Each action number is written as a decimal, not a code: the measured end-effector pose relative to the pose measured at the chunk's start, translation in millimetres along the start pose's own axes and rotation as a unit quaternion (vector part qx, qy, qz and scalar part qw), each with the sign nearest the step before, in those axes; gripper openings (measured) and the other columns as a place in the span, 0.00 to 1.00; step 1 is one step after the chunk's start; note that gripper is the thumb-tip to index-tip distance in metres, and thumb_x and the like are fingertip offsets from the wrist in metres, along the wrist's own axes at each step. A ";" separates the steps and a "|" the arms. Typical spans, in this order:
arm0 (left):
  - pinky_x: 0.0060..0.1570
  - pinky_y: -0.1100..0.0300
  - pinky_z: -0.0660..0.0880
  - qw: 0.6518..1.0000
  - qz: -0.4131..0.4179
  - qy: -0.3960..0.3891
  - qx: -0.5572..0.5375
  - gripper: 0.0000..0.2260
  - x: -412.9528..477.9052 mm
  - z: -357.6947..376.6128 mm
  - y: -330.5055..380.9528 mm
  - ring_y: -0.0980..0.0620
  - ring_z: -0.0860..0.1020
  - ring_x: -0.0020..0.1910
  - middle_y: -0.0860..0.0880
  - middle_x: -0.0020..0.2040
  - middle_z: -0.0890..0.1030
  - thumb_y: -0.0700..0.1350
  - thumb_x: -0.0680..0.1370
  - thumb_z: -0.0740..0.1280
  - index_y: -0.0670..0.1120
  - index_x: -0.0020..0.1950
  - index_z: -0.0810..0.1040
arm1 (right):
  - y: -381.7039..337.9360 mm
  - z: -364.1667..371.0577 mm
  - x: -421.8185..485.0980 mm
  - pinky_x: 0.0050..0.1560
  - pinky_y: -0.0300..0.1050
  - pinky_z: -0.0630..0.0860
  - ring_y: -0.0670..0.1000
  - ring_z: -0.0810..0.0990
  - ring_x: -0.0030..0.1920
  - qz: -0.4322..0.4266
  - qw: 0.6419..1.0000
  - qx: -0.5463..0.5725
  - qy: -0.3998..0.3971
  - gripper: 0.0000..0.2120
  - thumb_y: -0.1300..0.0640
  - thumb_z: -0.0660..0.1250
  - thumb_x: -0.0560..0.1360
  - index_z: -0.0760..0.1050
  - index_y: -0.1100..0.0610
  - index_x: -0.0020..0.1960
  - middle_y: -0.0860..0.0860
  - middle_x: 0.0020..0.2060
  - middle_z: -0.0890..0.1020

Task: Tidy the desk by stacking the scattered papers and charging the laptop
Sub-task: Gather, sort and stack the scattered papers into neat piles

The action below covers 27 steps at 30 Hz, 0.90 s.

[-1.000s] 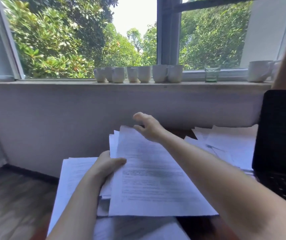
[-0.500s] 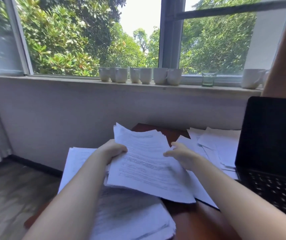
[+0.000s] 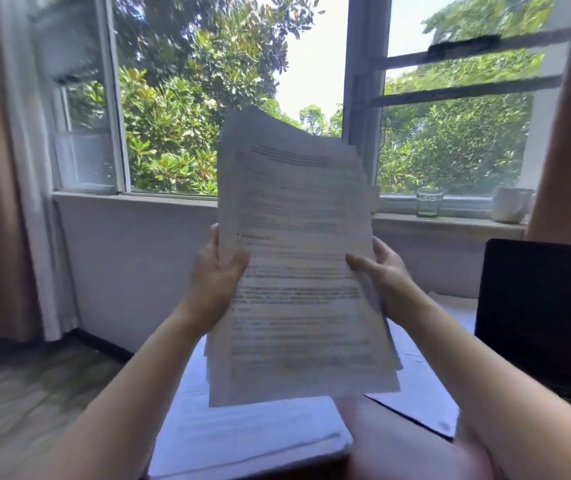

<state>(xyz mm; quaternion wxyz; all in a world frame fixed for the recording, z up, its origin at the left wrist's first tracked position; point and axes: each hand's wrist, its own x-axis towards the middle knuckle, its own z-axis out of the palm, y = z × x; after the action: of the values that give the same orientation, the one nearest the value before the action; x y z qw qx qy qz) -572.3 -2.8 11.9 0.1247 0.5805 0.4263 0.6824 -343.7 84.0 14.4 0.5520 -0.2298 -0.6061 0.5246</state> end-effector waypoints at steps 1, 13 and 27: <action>0.43 0.65 0.78 1.000 0.007 0.017 0.017 0.11 -0.9 -6.3 3.4 0.60 0.81 0.41 0.49 0.47 0.81 0.38 0.77 0.67 0.46 0.57 0.70 | -6.0 10.9 -1.2 0.39 0.44 0.80 0.50 0.83 0.39 -0.033 0.999 -0.024 0.007 0.12 0.70 0.65 0.74 0.73 0.57 0.54 0.55 0.45 0.83; 0.42 0.58 0.78 0.992 -0.092 0.085 -0.022 0.24 1.6 -41.1 22.8 0.55 0.82 0.41 0.52 0.44 0.84 0.54 0.63 0.73 0.47 0.56 0.75 | -25.6 42.6 -23.2 0.40 0.45 0.80 0.54 0.84 0.45 -0.085 0.996 0.008 -0.012 0.20 0.63 0.69 0.72 0.69 0.53 0.62 0.55 0.47 0.84; 0.38 0.66 0.78 0.992 -0.101 0.071 -0.027 0.35 18.3 -47.2 36.9 0.61 0.82 0.40 0.49 0.48 0.83 0.66 0.59 0.71 0.47 0.59 0.76 | -36.9 45.0 -12.0 0.52 0.53 0.80 0.59 0.82 0.52 -0.072 0.993 -0.013 -0.094 0.23 0.57 0.74 0.69 0.74 0.62 0.61 0.59 0.53 0.83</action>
<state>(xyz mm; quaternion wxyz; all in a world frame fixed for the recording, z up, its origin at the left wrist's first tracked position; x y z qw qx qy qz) -608.1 -33.6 53.1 0.1782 0.4805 0.4720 0.7173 -370.2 43.8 49.3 0.5257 -0.1423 -0.6771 0.4949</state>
